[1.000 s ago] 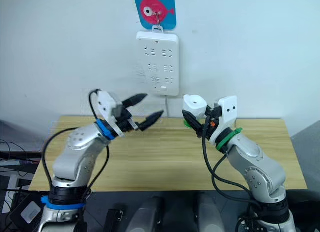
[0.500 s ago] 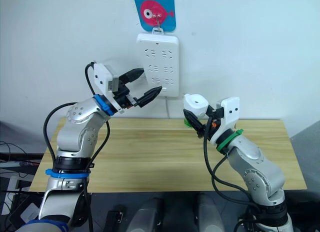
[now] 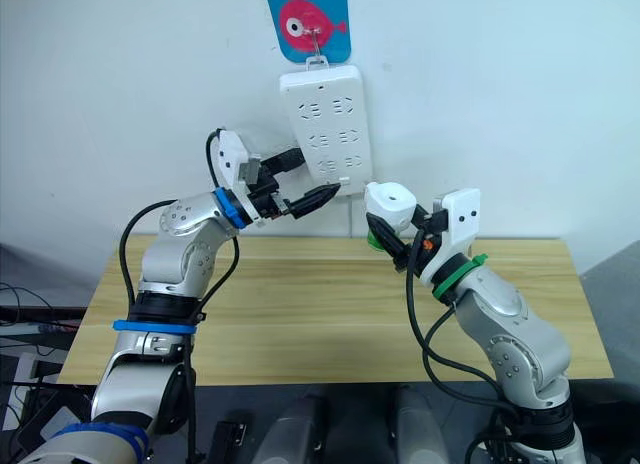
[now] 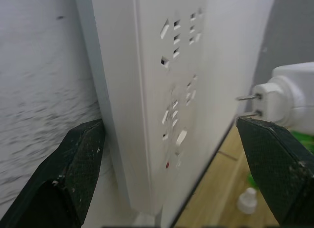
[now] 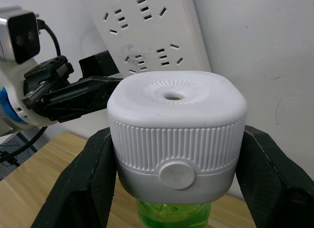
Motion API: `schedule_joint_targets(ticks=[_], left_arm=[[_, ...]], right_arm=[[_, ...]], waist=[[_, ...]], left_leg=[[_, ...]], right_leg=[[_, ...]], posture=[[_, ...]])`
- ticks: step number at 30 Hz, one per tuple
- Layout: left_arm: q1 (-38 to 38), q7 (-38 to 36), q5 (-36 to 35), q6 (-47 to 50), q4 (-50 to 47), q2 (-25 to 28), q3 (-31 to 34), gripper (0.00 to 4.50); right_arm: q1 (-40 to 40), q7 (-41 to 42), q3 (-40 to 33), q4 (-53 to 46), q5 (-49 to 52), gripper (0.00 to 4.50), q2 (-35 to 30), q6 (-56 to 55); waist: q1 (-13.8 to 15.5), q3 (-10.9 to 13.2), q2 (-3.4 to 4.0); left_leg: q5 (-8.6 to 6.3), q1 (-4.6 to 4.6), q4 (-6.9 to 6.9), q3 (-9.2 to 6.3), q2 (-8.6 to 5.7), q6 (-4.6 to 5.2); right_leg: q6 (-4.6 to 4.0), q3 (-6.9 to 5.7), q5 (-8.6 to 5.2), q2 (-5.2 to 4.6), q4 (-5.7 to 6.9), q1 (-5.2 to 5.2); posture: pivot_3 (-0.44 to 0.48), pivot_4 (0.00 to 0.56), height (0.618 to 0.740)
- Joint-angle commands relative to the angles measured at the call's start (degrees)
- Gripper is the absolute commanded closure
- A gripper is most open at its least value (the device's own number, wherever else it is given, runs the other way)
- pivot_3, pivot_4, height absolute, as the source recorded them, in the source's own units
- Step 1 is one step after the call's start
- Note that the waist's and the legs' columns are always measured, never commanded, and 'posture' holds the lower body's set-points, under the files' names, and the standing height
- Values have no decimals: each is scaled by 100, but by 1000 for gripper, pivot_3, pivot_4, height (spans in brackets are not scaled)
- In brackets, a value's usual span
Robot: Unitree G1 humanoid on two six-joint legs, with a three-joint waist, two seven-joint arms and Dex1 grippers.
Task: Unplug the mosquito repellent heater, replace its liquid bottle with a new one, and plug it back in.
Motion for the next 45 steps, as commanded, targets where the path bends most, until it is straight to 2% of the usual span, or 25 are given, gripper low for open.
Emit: schedule_joint_targets(ticks=[1,9,16,22,29,45], left_arm=[[-186,-128,-171,47,-37,9,94,849],[-201,-187,-518,602,-147,-51,195,3190],[-205,-250,-778,1206,-329,63,221,3205],[-167,-296,-791,1287,-430,104,178,3205],[-144,-293,-785,1286,-459,112,157,3205],[-115,-327,-728,1229,-454,139,138,3205]], right_arm=[[-132,32,-37,-305,-79,1446,35,-166],[-403,12,62,-359,-284,1446,88,-152],[-539,103,226,-191,-652,1446,82,-233],[-653,69,293,-101,-934,1446,172,-245],[-758,217,406,-138,-1247,1446,-46,-114],[-533,333,86,-467,-774,1446,29,221]], waist=[[-19,0,0],[-44,-1,0],[-46,-1,1],[-51,-1,1],[-56,-2,1],[-53,-1,1]], left_leg=[[0,0,0,-1,0,0],[0,1,1,-9,-2,0],[0,1,3,-8,-3,0],[0,3,6,-5,-1,0],[0,4,7,-2,0,-1],[0,1,5,-8,-1,0]], right_leg=[[0,0,0,0,0,0],[1,-3,0,0,3,3],[2,-1,1,0,3,3],[2,1,1,0,5,2],[2,3,1,1,6,1],[1,1,1,0,6,1]], posture=[[-32,237,740],[-36,237,740],[-33,236,740],[-30,235,740],[-30,237,740],[-32,244,740]])
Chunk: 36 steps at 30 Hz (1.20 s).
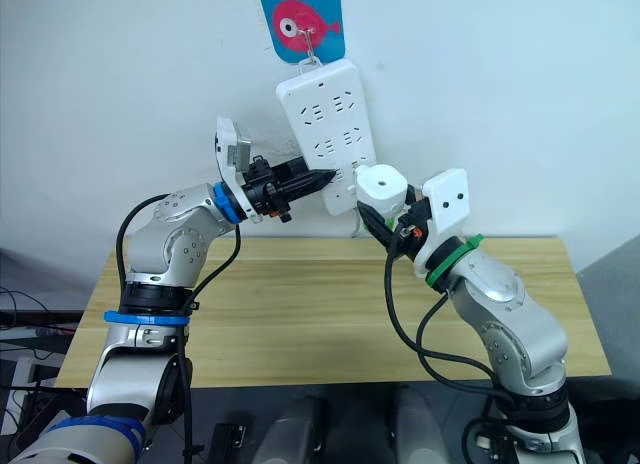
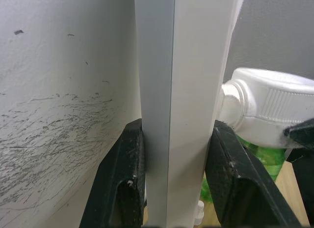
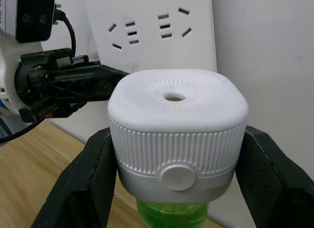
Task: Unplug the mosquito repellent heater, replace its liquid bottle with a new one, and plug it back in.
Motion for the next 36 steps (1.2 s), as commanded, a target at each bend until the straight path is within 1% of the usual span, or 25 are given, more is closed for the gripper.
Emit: schedule_joint_targets(ticks=[1,8,18,27,36], left_arm=[[-2,-66,-42,-2,-210,-4,-23,3205],[9,-37,-67,28,-244,-30,-17,3205],[95,-20,-76,42,-372,-27,-52,3205],[149,-19,-74,42,-451,-14,-62,3205],[171,-25,-62,66,-497,-14,-58,3205]], right_arm=[[-51,46,-87,-279,32,1446,-3,-79],[-169,-65,-103,-180,-33,1446,127,-131],[-350,-63,-22,-96,-286,1446,74,-83],[-164,162,106,-140,-489,1446,-164,-139],[-88,216,-62,-280,-286,1446,-112,-59]], waist=[[0,0,0],[1,0,0],[-1,0,0],[3,-1,0],[5,-1,0]], left_leg=[[0,0,0,0,0,0],[0,0,0,-1,0,0],[0,1,-1,2,0,0],[0,1,-1,-1,-1,0],[0,0,-6,-3,-1,0]], right_leg=[[0,0,0,0,0,0],[0,-1,0,0,0,0],[0,1,0,0,0,-1],[0,0,0,0,0,0],[0,-1,0,0,-3,0]], posture=[[-32,244,740],[-27,244,740],[-21,240,740],[-18,234,740],[-18,232,740]])
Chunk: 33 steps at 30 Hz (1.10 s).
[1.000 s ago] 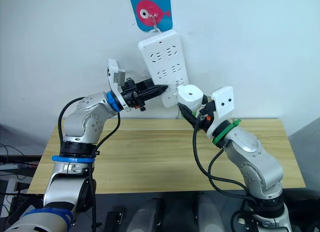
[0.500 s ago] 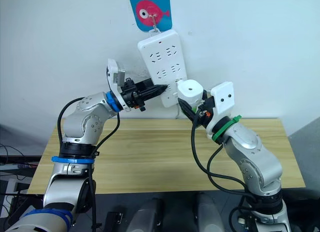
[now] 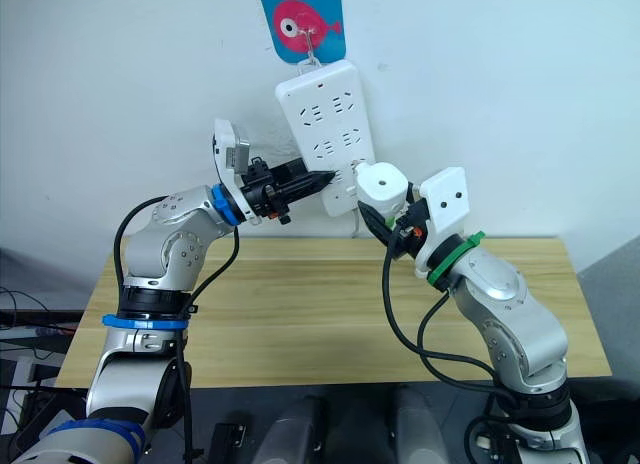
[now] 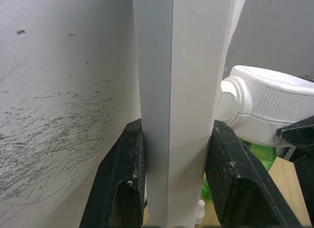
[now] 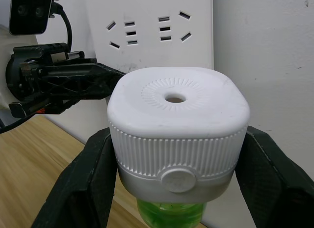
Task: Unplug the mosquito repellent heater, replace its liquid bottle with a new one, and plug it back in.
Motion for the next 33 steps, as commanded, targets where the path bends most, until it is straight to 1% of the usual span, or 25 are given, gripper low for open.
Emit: schedule_joint_targets(ticks=[1,12,24,29,33], left_arm=[[51,-105,-62,-15,-265,-17,-66,3205],[50,-94,-54,-11,-269,-17,-68,3205],[65,-80,-24,-48,-270,-28,-82,3205],[61,-97,9,-74,-257,-44,-81,3205],[53,-108,41,-93,-239,-81,-74,3205]], right_arm=[[26,0,-141,-316,146,1446,15,69],[-227,-128,-210,-348,251,1446,45,355],[-348,-107,70,-48,-146,1446,37,237],[-545,-187,130,55,-139,1446,199,380],[-634,-325,90,92,-18,1446,561,531]], waist=[[0,0,0],[0,0,0],[-6,0,0],[-8,0,0],[-12,0,0]], left_leg=[[0,0,0,0,0,0],[0,0,0,0,0,0],[0,1,0,2,1,0],[0,2,1,5,2,0],[0,3,4,5,4,0]], right_leg=[[0,0,0,0,0,0],[0,0,0,0,0,-1],[0,1,0,0,1,-1],[0,2,0,0,1,-1],[0,2,0,1,5,-1]], posture=[[-18,232,740],[-19,238,740],[-17,244,740],[-16,250,740],[-17,251,740]])
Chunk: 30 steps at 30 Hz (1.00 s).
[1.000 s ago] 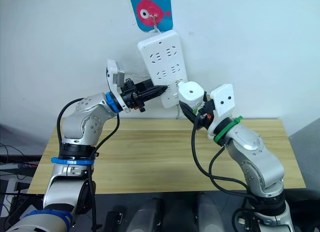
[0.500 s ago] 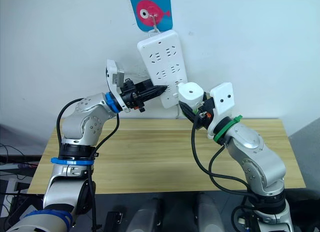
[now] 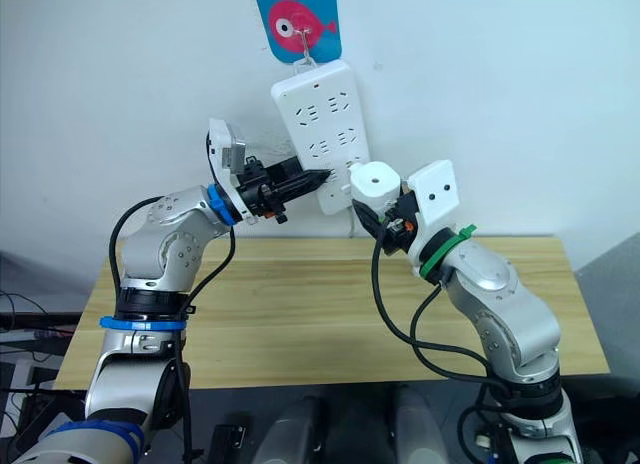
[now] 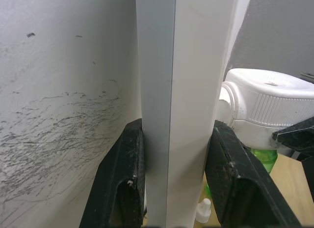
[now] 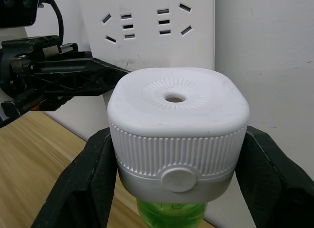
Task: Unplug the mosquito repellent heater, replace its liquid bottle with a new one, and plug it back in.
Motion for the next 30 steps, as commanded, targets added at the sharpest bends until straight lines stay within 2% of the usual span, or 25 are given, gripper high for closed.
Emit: schedule_joint_targets(ticks=[1,9,17,24,30], left_arm=[[-1,-152,-104,-5,-213,-105,-147,3205],[-42,-172,-69,-29,-153,-143,-139,3205],[-45,-185,-69,8,-177,-162,-132,3205],[-49,-211,-28,26,-198,-217,-118,3205],[-50,-225,-8,41,-210,-215,-95,3205]], right_arm=[[-230,-191,-40,-64,130,1446,351,69],[-272,-288,216,98,-192,1446,533,-35],[-413,-143,602,452,-857,1446,336,-507],[-676,-382,217,729,-443,1446,1291,-243],[-784,-227,418,840,-819,1446,1101,-376]], waist=[[-6,0,0],[-7,0,0],[-17,0,1],[-30,0,1],[-39,0,1]], left_leg=[[0,0,0,0,1,0],[0,1,1,-2,0,0],[0,6,2,5,0,0],[3,18,5,10,6,-5],[7,24,6,11,6,-11]], right_leg=[[0,0,0,0,1,0],[0,0,0,0,7,-2],[0,4,0,1,15,-2],[0,8,0,2,45,-5],[0,9,0,4,52,-6]], posture=[[-17,251,740],[-17,251,740],[-16,249,740],[-16,246,740],[-14,246,740]])
